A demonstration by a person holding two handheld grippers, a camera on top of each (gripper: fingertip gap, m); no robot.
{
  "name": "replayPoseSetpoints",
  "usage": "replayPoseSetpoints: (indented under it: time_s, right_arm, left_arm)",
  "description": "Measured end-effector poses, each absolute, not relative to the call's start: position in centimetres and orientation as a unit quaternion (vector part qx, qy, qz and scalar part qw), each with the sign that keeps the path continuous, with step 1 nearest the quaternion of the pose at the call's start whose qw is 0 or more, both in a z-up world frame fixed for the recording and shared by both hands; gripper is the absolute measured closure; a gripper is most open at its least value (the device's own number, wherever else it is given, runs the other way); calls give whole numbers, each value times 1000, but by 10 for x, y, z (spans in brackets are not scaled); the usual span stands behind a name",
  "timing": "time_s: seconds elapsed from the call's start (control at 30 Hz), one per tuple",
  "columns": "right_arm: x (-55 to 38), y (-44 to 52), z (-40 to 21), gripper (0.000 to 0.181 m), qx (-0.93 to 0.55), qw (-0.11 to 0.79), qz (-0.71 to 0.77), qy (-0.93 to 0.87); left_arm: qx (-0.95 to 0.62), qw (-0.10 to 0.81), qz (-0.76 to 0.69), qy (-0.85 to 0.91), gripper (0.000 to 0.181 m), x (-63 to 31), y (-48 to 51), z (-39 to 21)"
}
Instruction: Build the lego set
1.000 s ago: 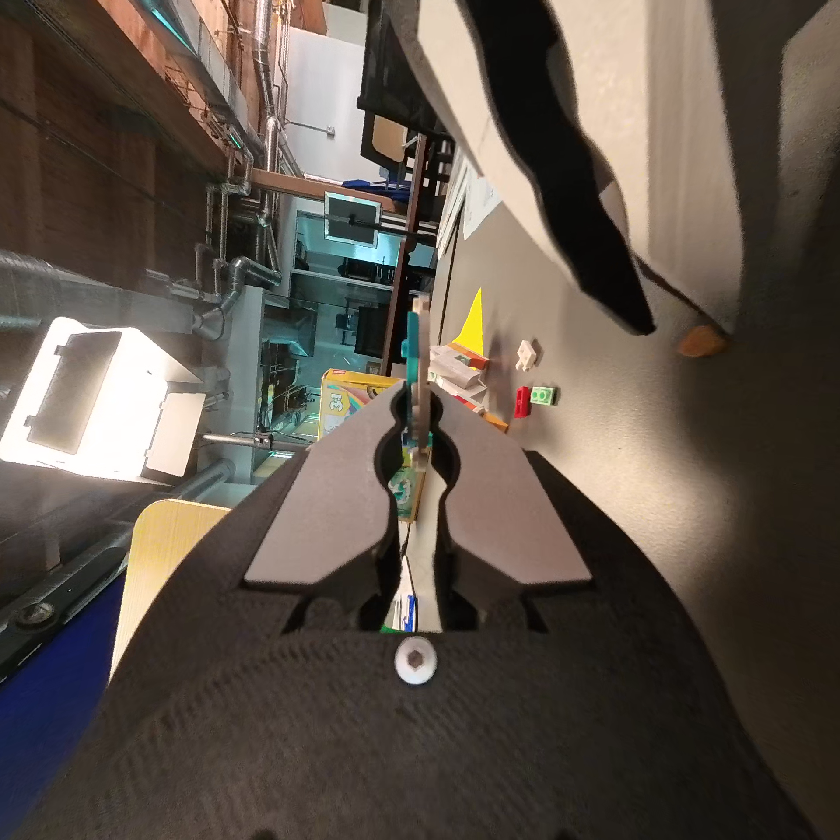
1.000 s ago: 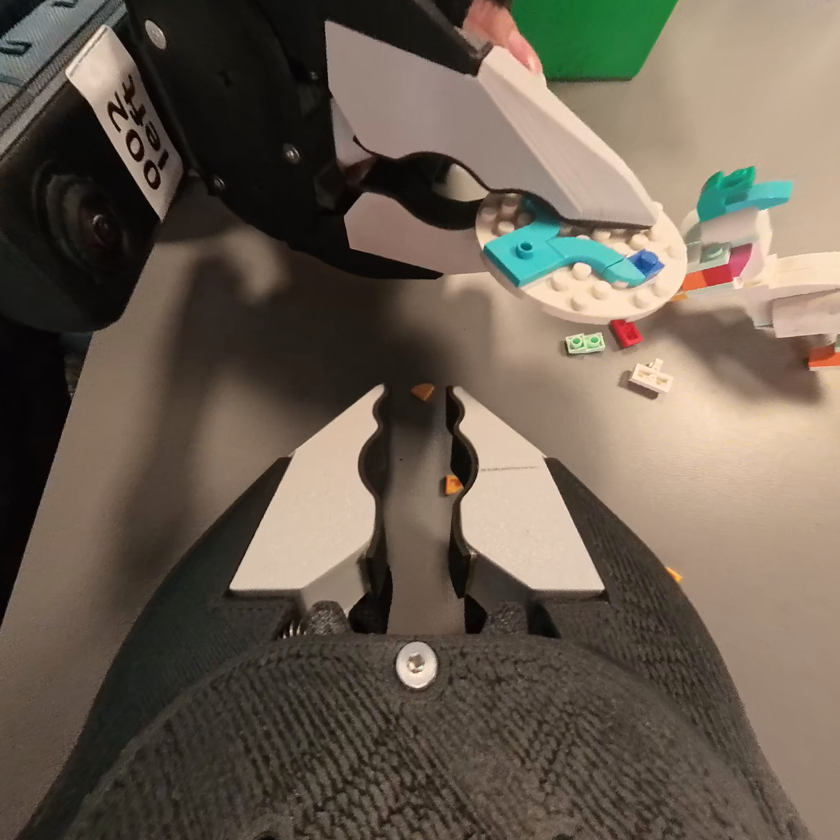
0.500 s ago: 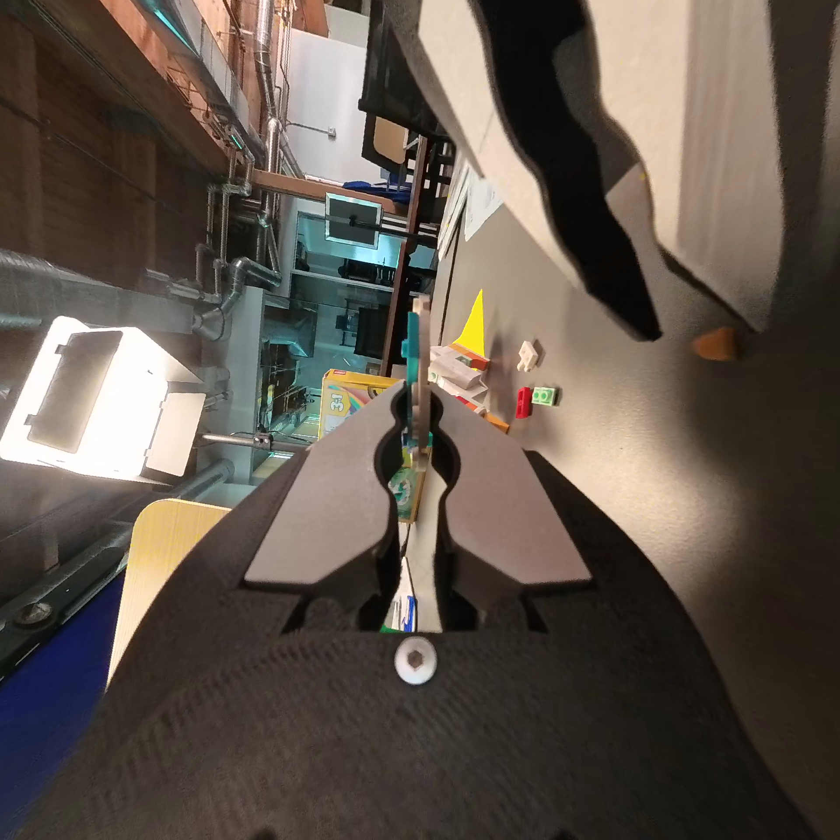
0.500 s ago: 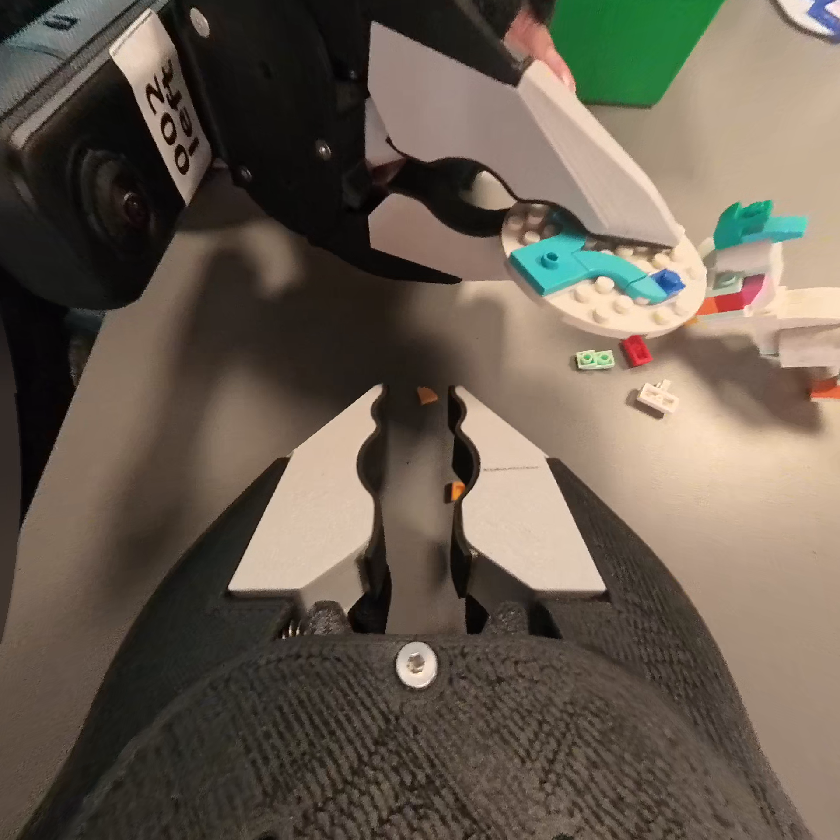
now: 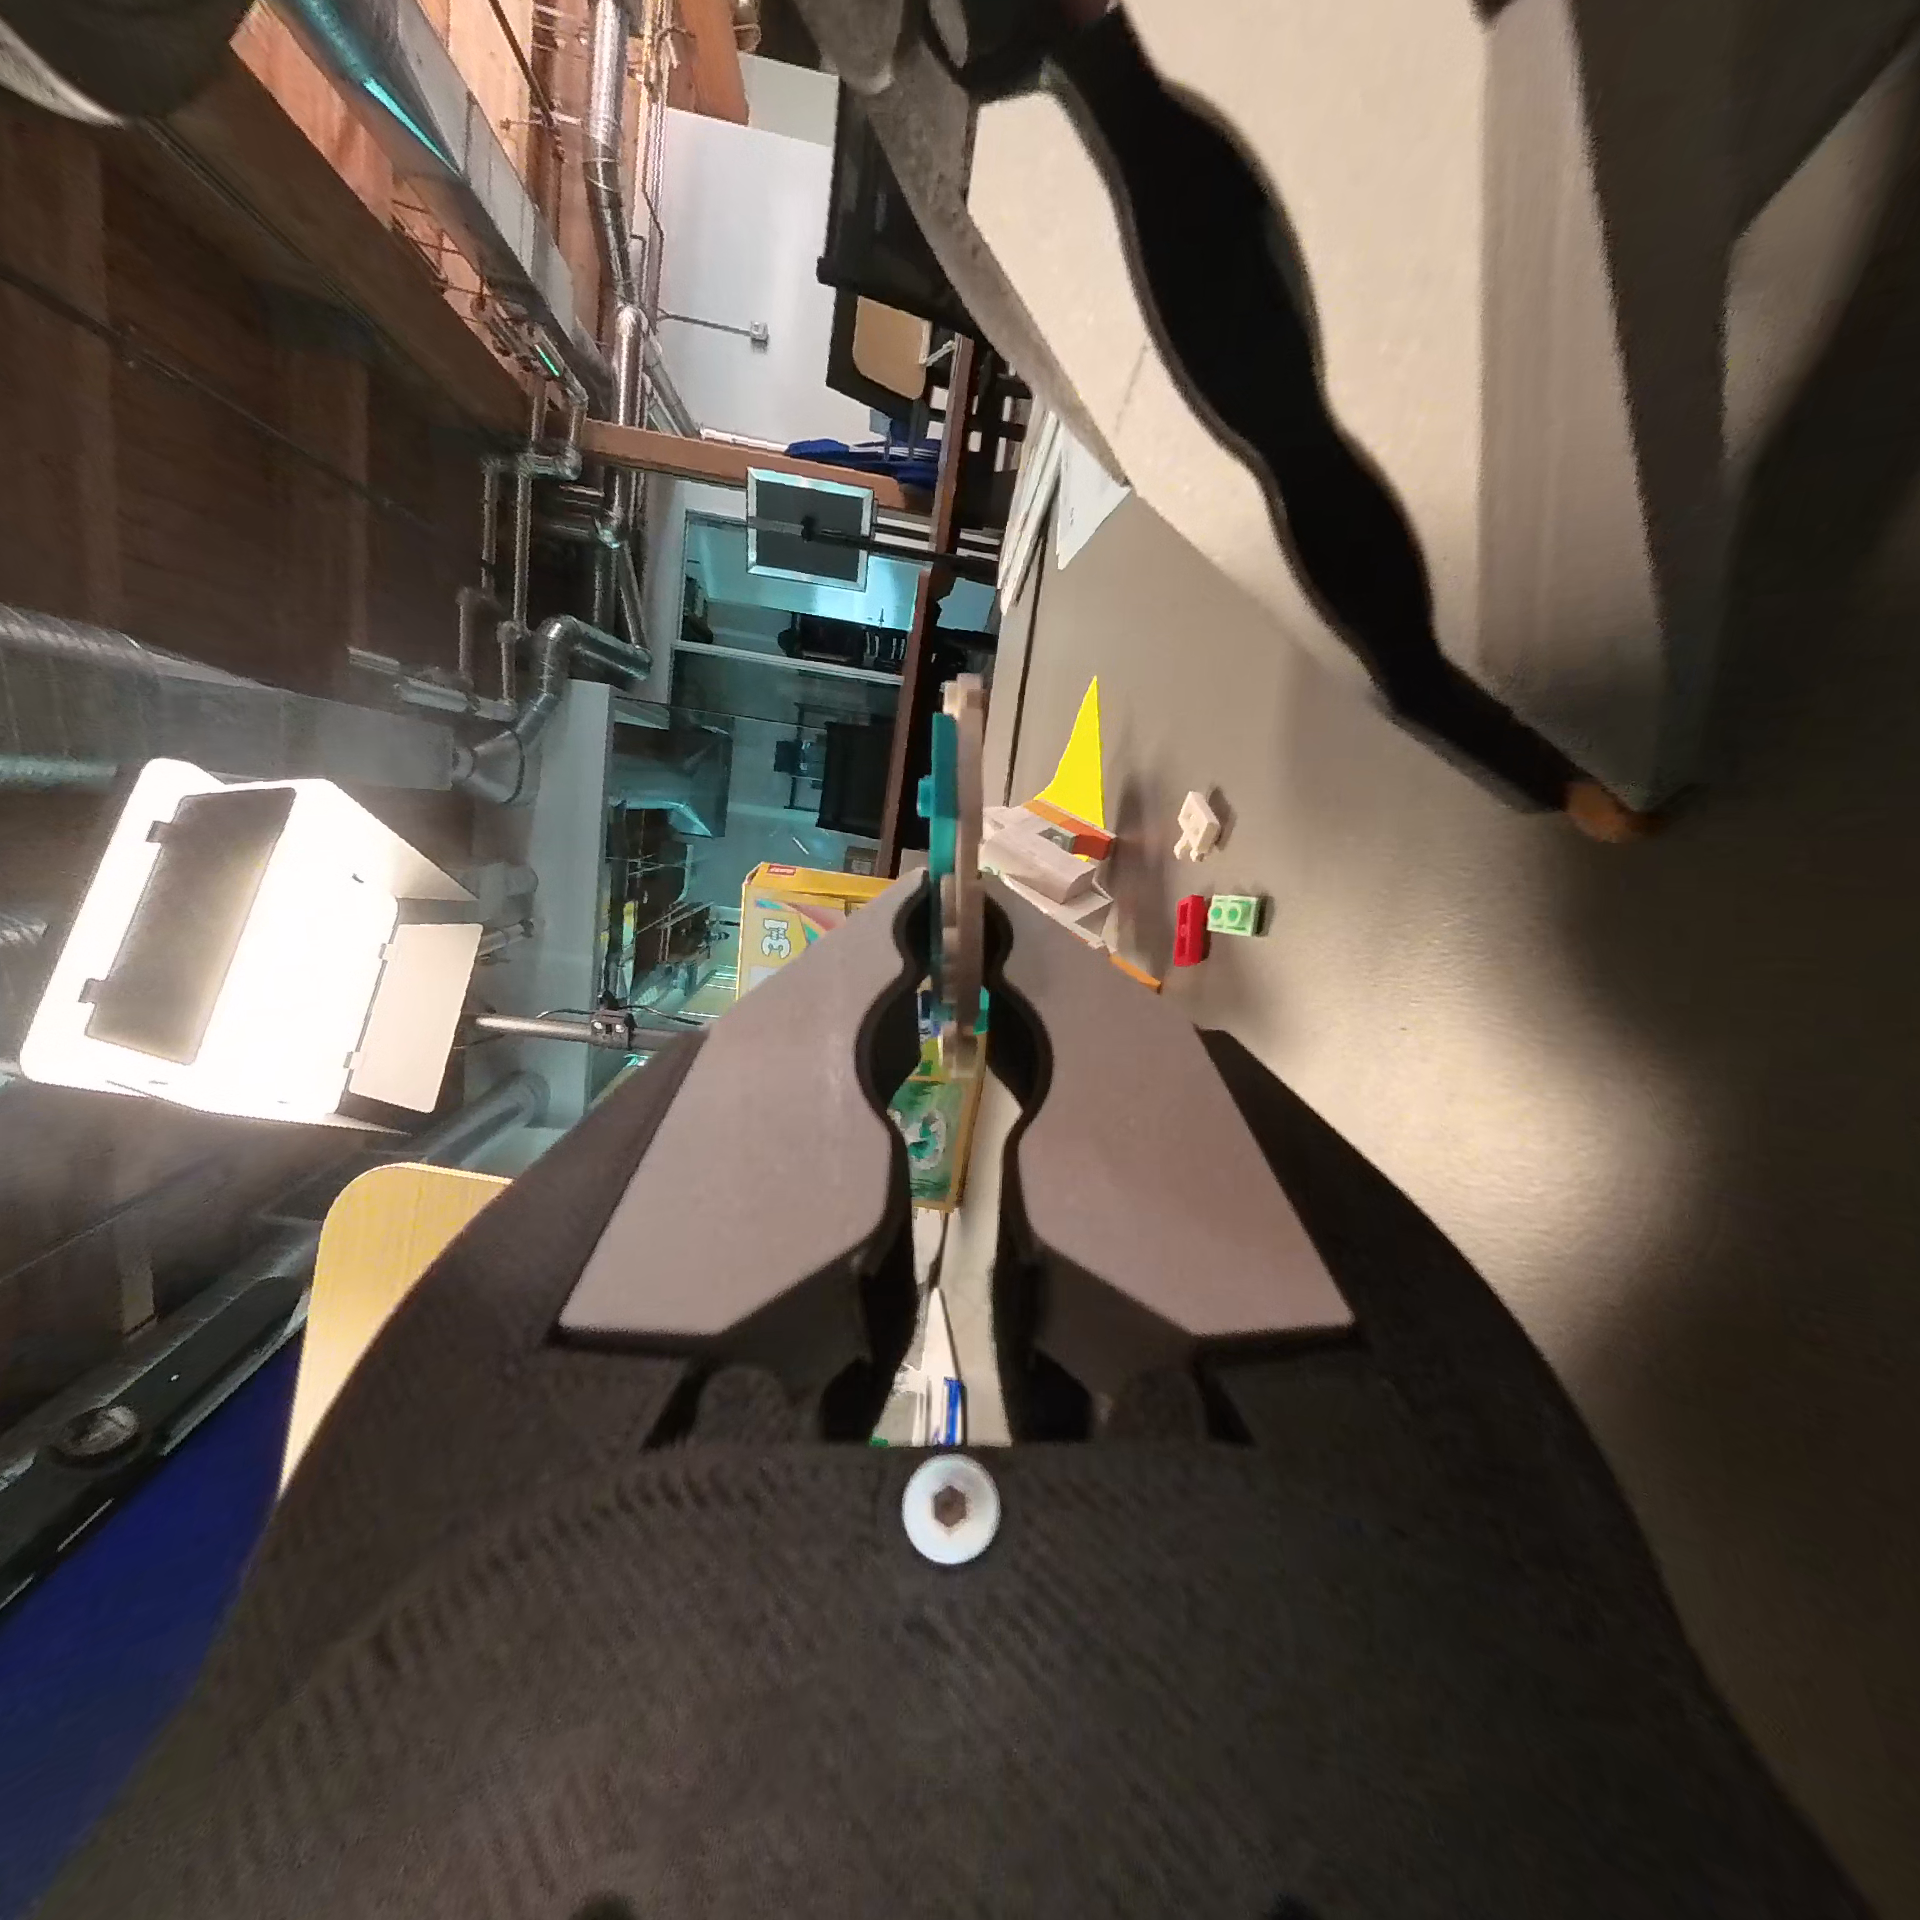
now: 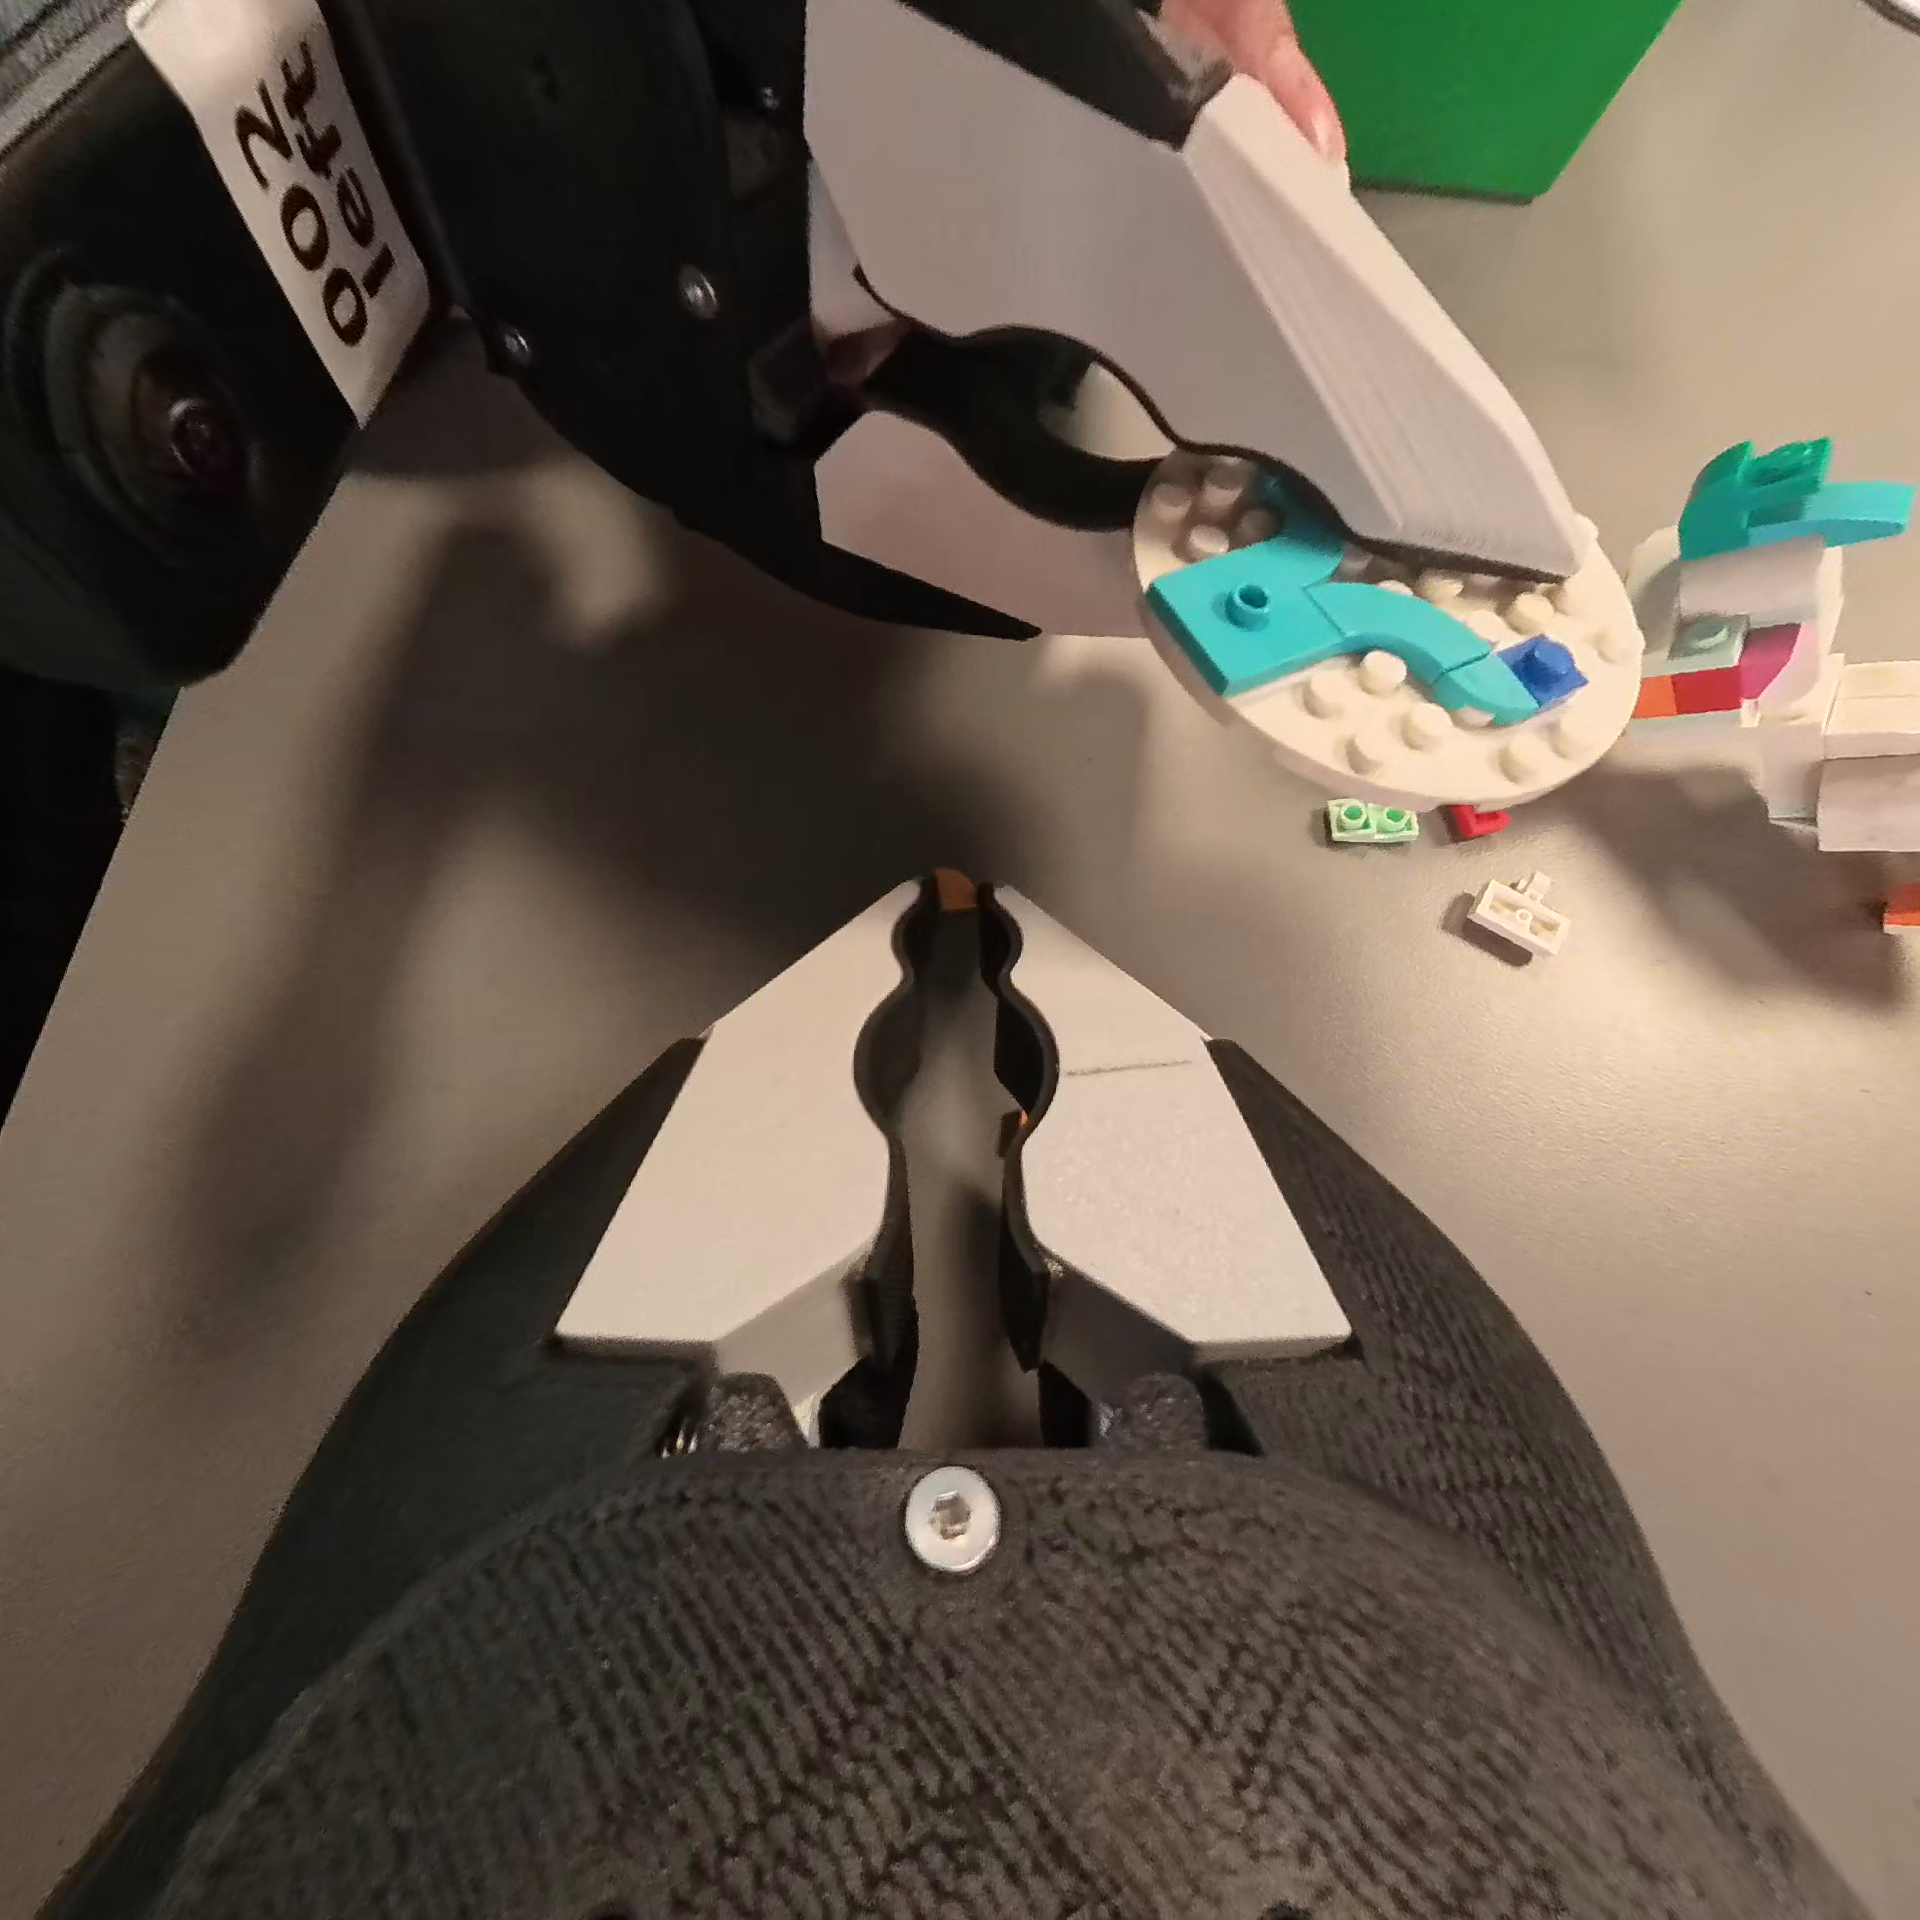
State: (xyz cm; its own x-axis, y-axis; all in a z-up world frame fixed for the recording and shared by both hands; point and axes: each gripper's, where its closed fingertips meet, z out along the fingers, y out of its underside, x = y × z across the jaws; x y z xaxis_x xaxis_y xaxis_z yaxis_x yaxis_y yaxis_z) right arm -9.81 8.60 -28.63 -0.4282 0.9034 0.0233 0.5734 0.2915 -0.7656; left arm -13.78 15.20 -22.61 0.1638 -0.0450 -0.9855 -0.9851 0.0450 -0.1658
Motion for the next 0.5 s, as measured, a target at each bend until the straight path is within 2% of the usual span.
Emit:
replayPoseSetpoints:
  time_s: [0.2,0.4,0.5]
  right_arm:
    - [-86,97,-277,176,-496,257,343,-755]
    - [-70,120,-216,176,-498,326,363,-717]
    - [-74,118,-199,176,-479,332,355,-731]
  left_arm:
    - [-523,549,437,485,177,-132,151,-224]
    - [-494,554,442,503,177,-119,147,-222]
    - [-483,561,439,509,177,-113,145,-221]
